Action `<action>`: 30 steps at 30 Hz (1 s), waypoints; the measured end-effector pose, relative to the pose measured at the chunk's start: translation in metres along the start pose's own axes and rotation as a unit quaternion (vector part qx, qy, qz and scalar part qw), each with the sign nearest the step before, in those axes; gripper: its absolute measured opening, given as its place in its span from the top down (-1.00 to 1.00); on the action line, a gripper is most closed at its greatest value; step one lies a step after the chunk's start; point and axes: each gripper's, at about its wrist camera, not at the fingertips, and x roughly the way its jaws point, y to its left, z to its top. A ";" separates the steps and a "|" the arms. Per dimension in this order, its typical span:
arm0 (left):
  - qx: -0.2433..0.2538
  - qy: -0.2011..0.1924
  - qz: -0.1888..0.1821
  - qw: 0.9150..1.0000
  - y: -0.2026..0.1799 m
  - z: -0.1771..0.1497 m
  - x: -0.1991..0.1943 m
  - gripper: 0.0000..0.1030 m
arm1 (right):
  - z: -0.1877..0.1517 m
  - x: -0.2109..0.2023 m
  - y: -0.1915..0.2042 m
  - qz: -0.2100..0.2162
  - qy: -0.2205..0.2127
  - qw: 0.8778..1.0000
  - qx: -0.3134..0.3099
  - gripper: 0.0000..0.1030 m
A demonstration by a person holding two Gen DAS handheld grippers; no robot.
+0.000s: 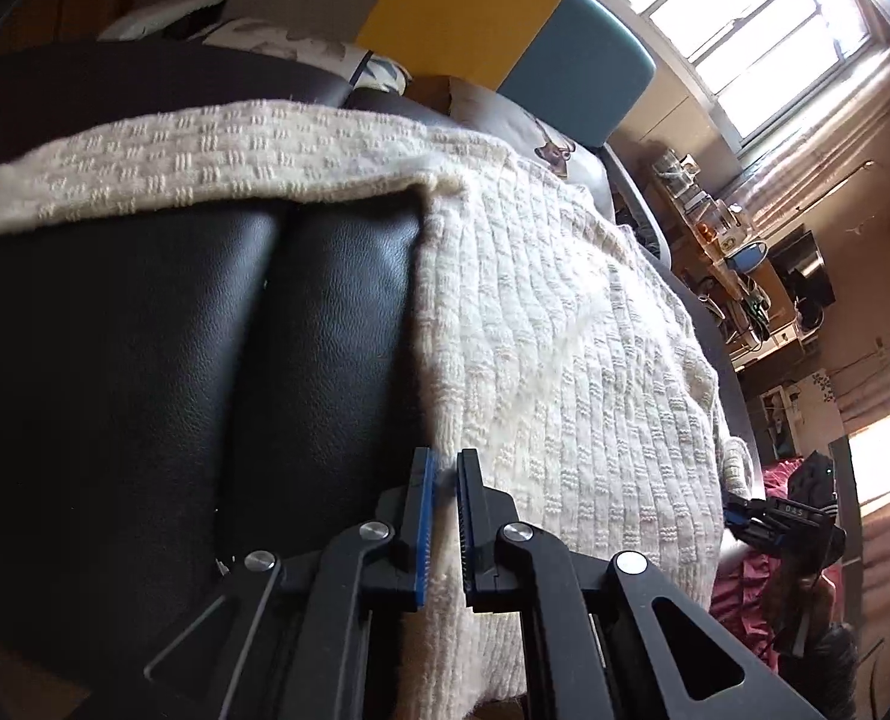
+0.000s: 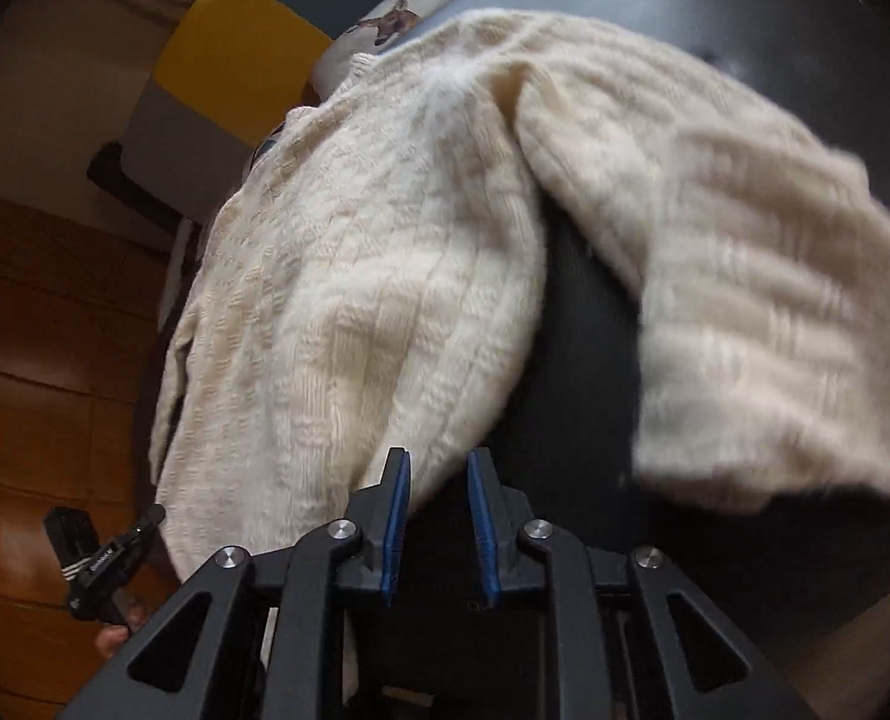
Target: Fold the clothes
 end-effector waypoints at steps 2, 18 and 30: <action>0.012 0.006 -0.008 1.000 -0.009 -0.004 0.002 0.88 | -0.008 0.008 0.001 0.011 -0.006 1.000 0.012 0.58; 0.053 0.108 -0.029 0.992 -0.029 -0.042 0.062 0.82 | -0.031 0.030 0.103 -0.311 -0.092 0.892 -0.315 0.81; 0.032 0.108 -0.043 0.993 -0.025 -0.041 0.063 0.82 | -0.010 -0.051 0.016 -0.069 -0.088 0.993 -0.049 0.66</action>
